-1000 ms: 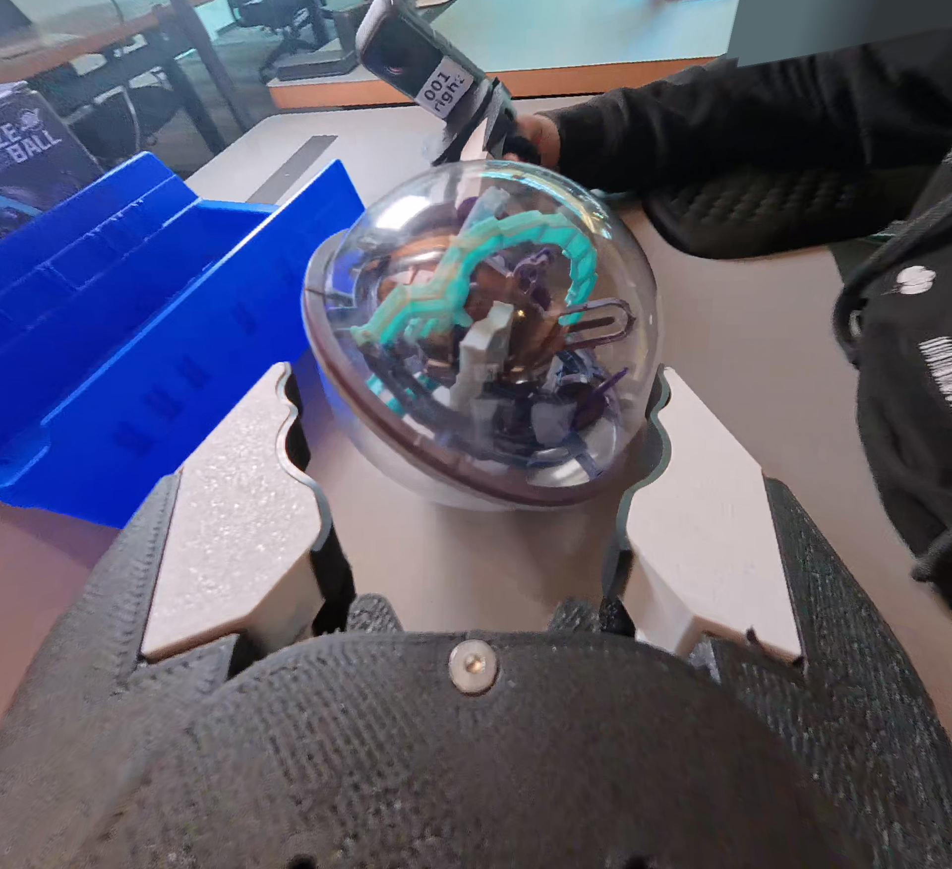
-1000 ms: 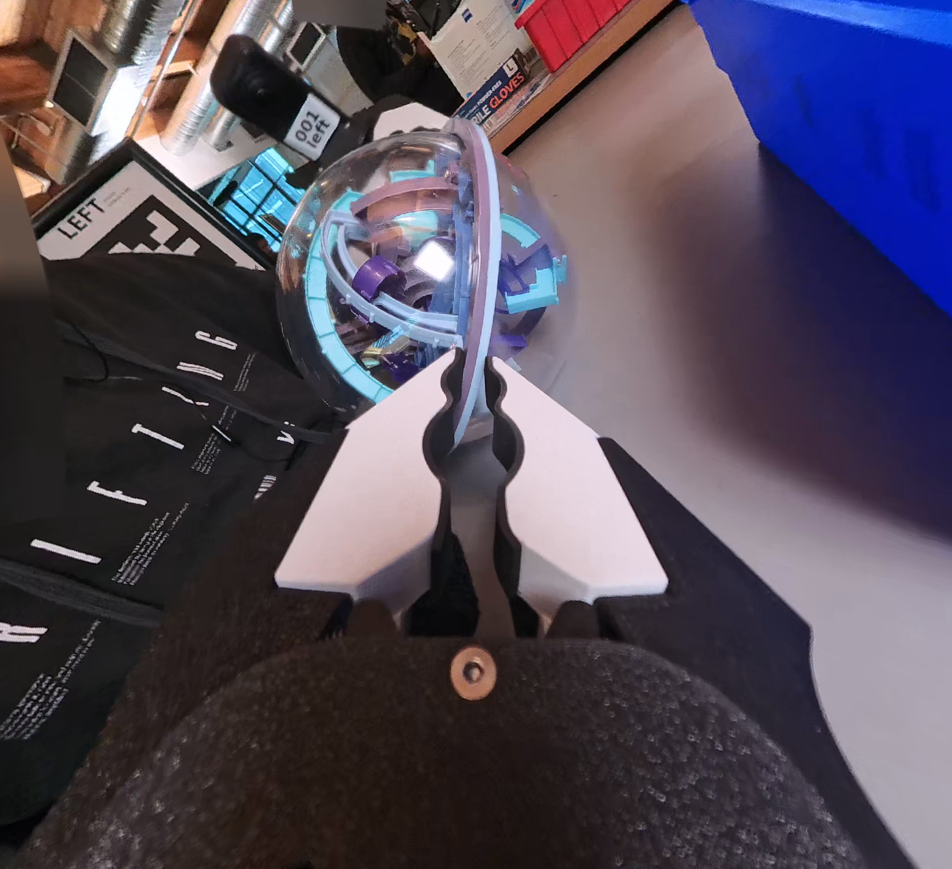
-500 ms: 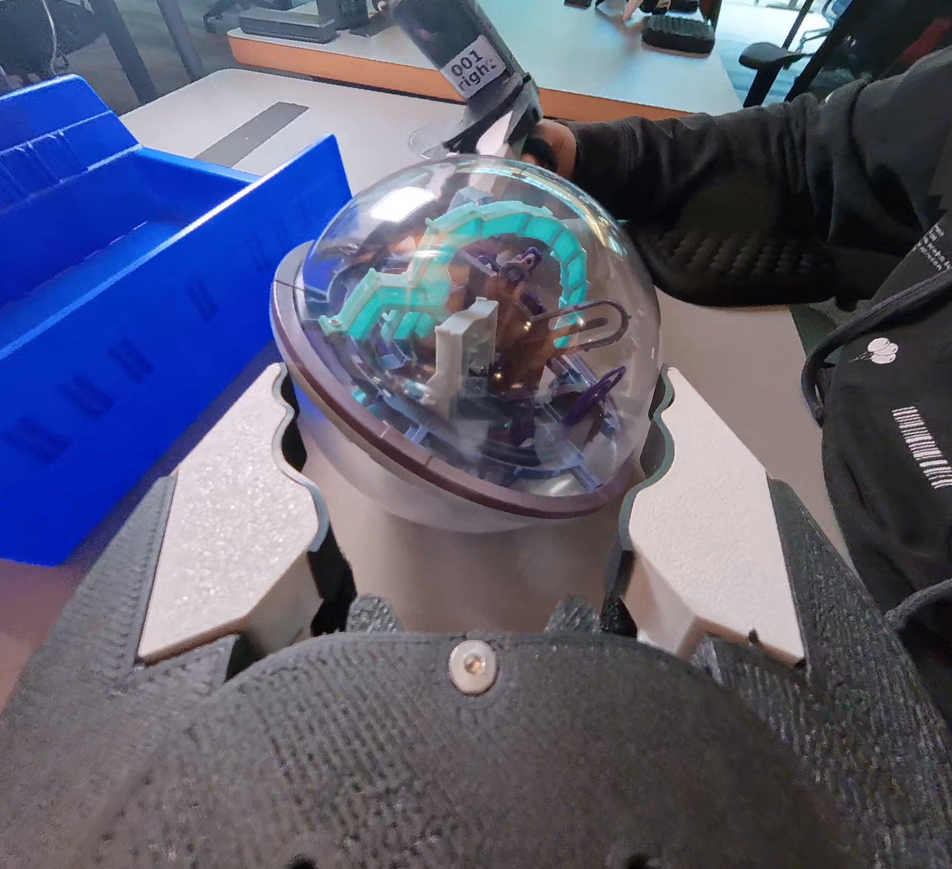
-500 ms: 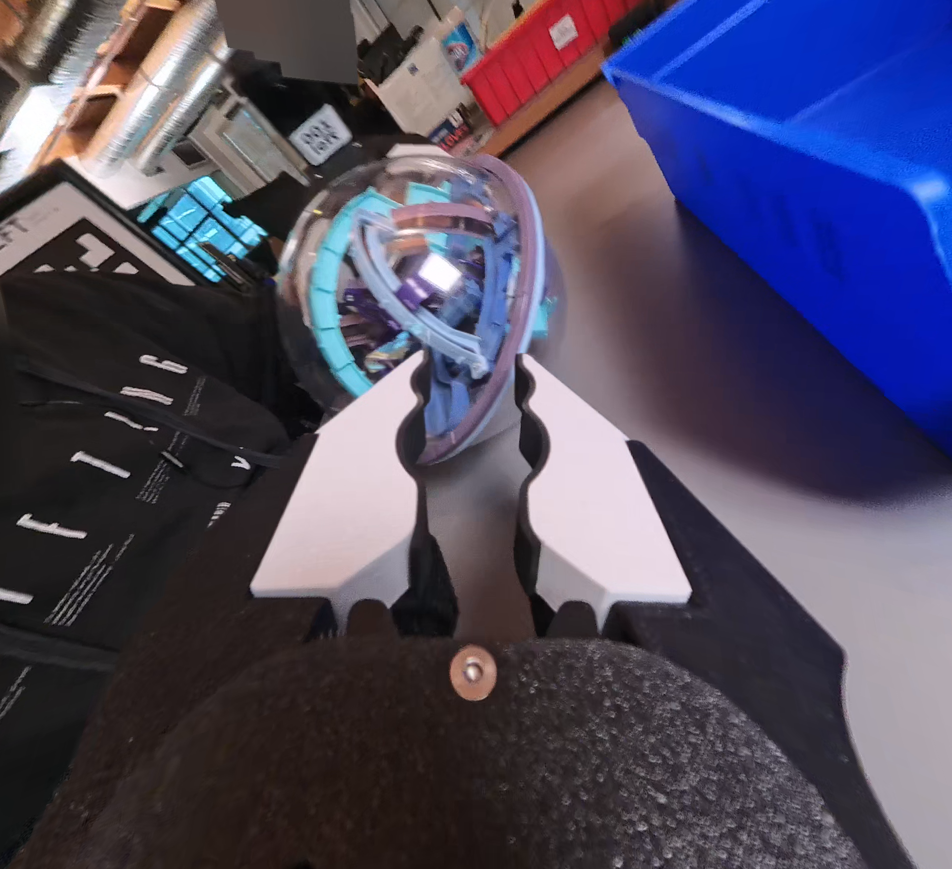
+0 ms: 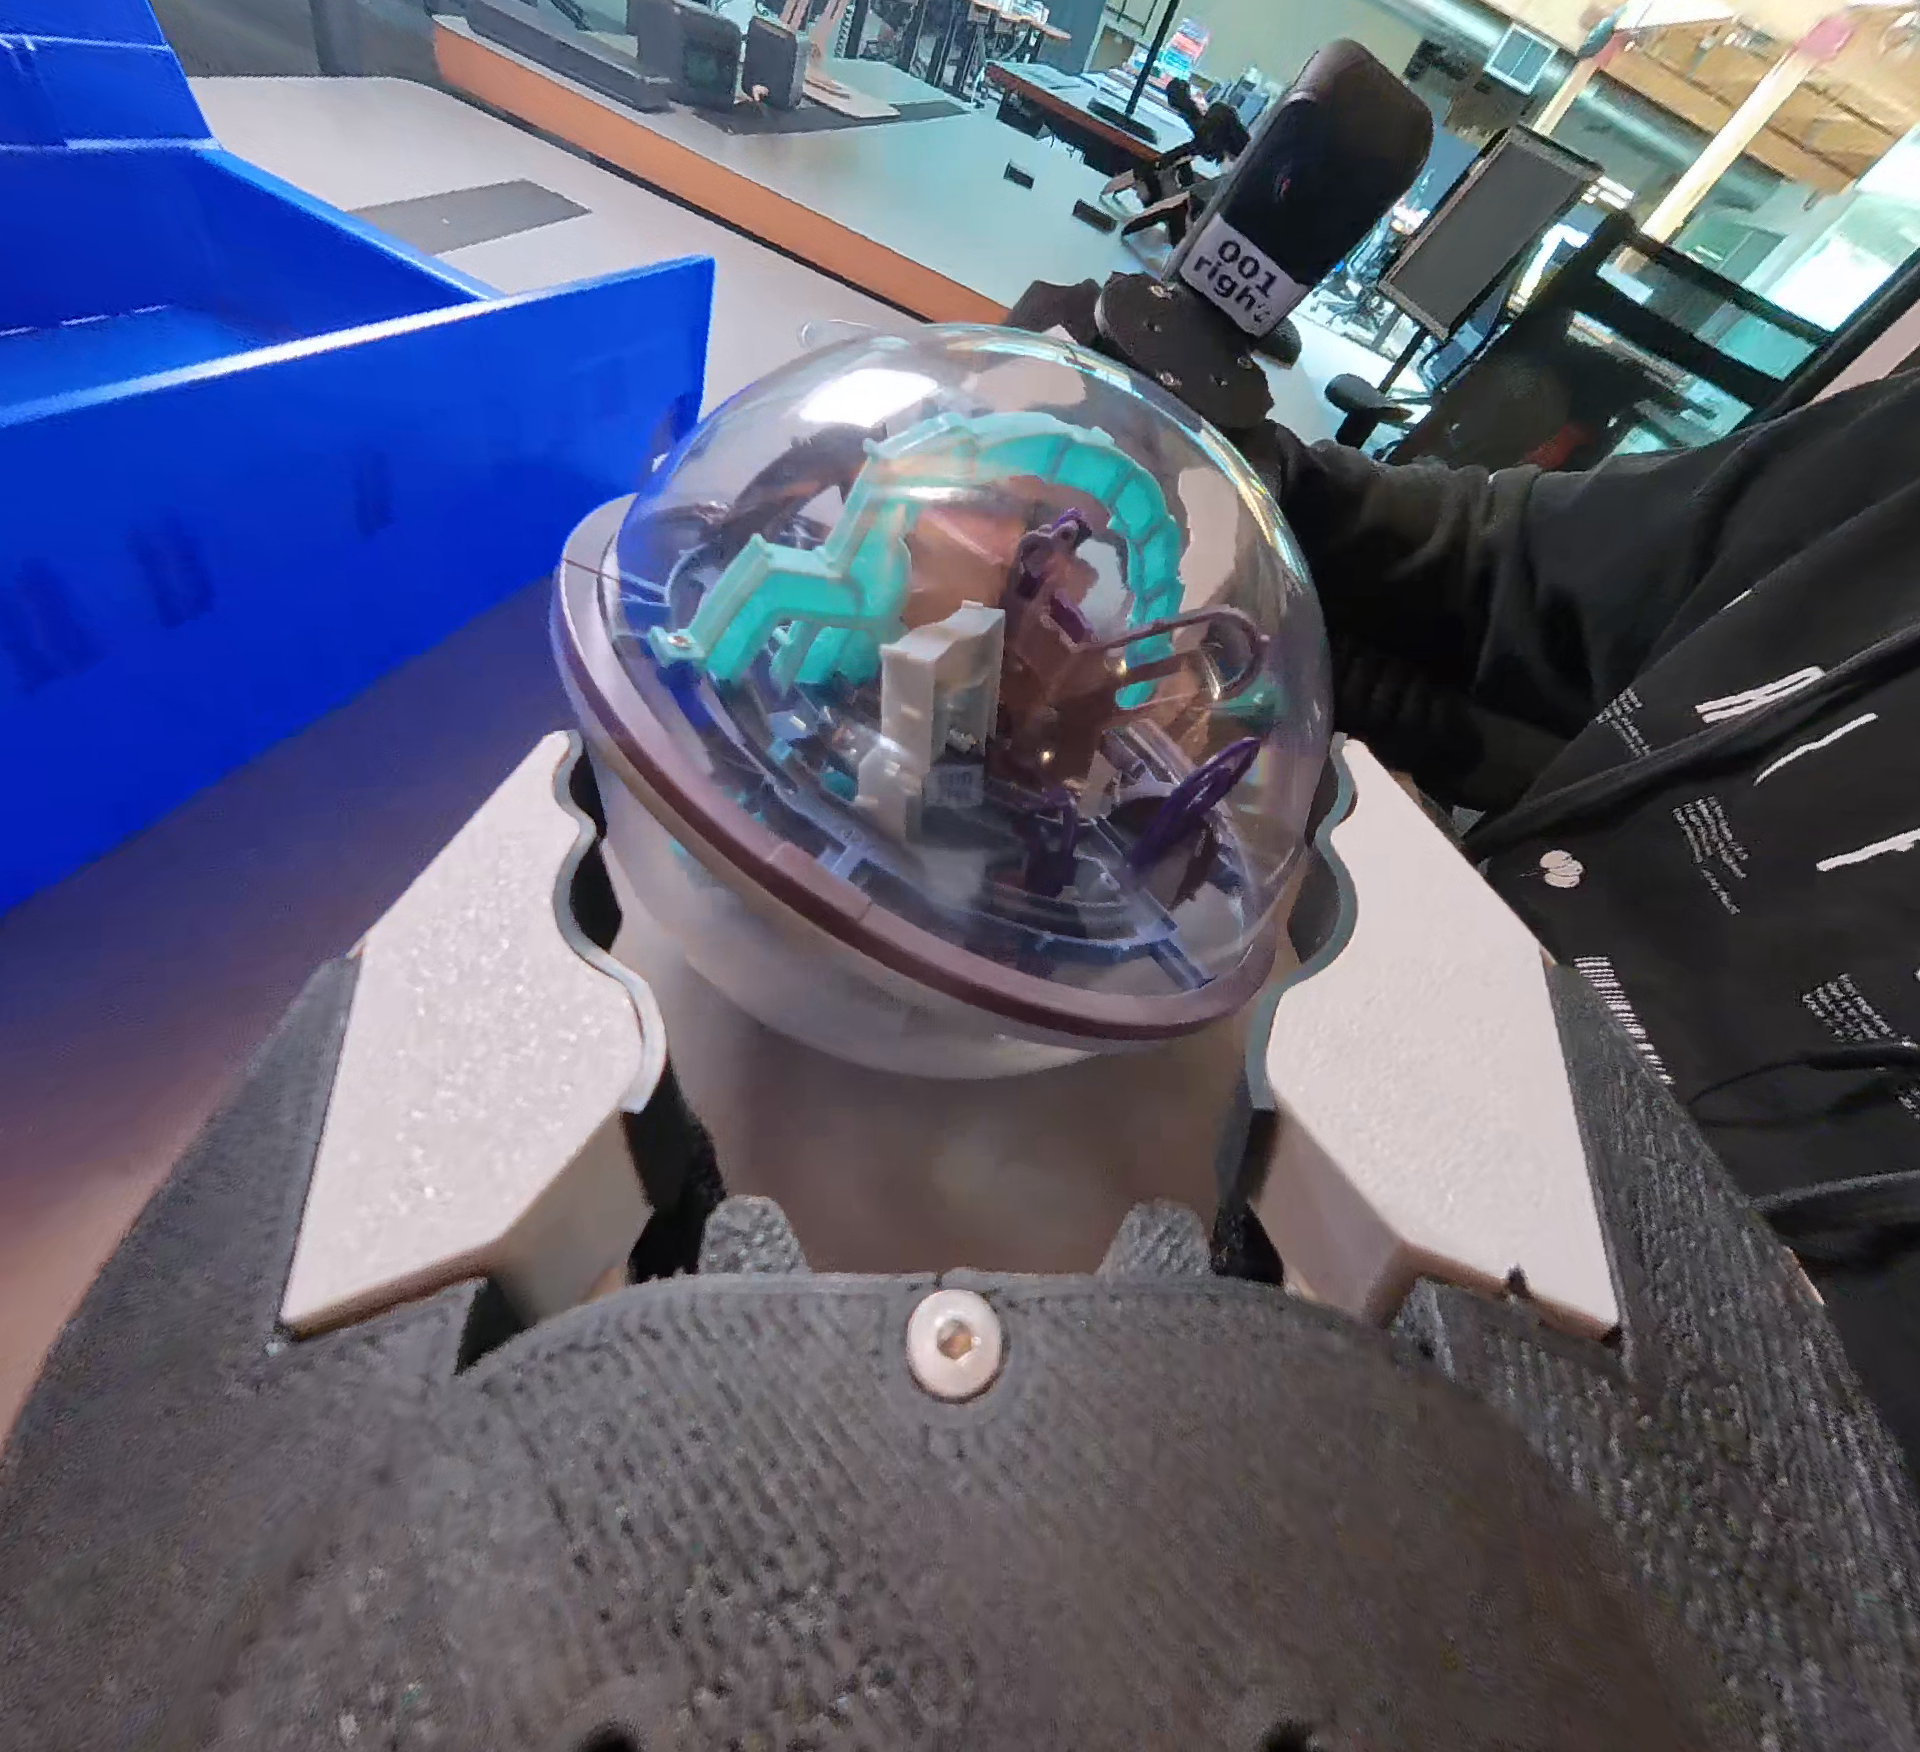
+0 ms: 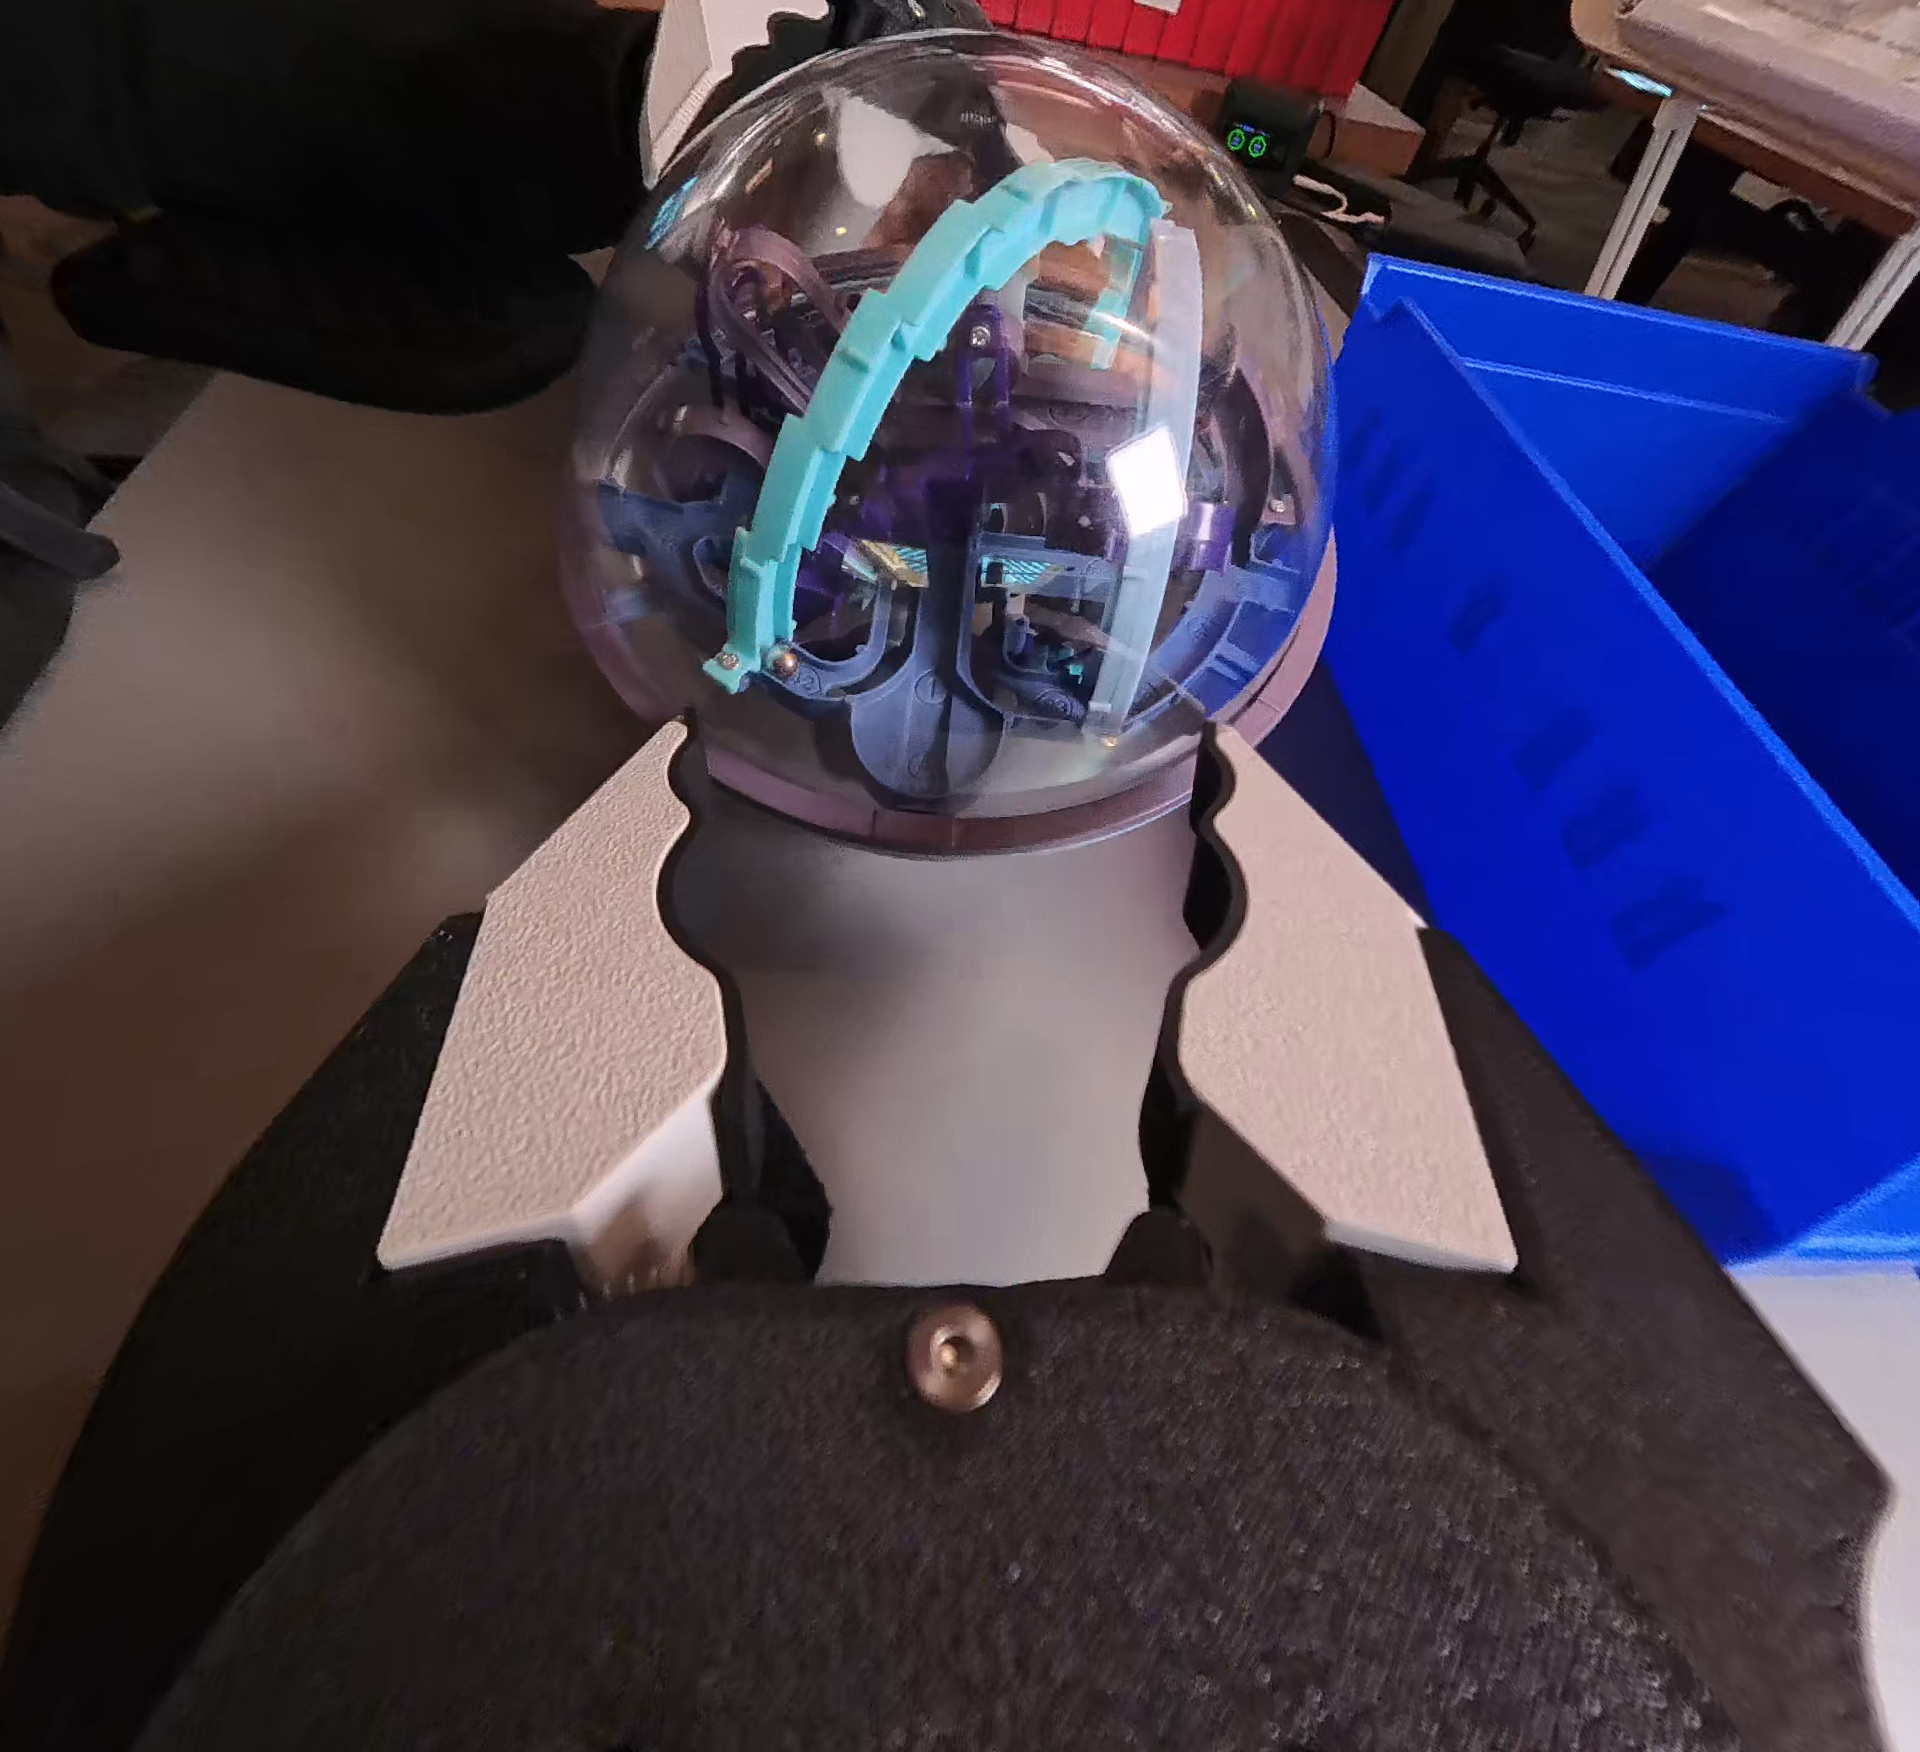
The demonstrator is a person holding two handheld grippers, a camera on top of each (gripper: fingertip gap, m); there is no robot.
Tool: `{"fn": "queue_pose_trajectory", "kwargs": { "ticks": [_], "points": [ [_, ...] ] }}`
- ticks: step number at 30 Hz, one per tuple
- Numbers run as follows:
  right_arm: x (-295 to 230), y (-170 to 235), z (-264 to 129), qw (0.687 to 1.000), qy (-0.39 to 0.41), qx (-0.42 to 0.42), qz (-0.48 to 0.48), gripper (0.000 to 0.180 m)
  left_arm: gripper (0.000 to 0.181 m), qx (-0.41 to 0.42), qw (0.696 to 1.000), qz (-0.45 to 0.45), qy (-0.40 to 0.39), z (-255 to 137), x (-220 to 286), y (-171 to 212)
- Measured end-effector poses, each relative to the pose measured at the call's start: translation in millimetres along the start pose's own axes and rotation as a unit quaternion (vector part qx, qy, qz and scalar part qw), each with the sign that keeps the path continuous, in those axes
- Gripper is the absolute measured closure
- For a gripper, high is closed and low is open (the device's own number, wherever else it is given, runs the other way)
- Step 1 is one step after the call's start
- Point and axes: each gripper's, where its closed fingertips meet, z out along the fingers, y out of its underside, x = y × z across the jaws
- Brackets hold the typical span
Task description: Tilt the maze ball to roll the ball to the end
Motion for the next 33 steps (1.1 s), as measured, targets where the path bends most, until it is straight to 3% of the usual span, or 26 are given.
{"fn": "queue_pose_trajectory", "kwargs": {
  "ticks": [14, 27, 33],
  "points": [
    [-2, -9, -7, 0.994, -0.045, 0.037, 0.098, 0.089, 0.048, 0.006, 0.992, -0.125, 0.033, 1, -1, 4],
    [-3, -24, -15, 0.990, -0.059, 0.066, 0.107, 0.089, 0.049, 0.000, 0.983, -0.166, 0.084, 4, 8, 20],
    [-6, -27, -17, 0.994, -0.052, 0.061, 0.072, 0.088, 0.049, 0.002, 0.989, -0.117, 0.091, 4, 11, 25]
  ]
}}
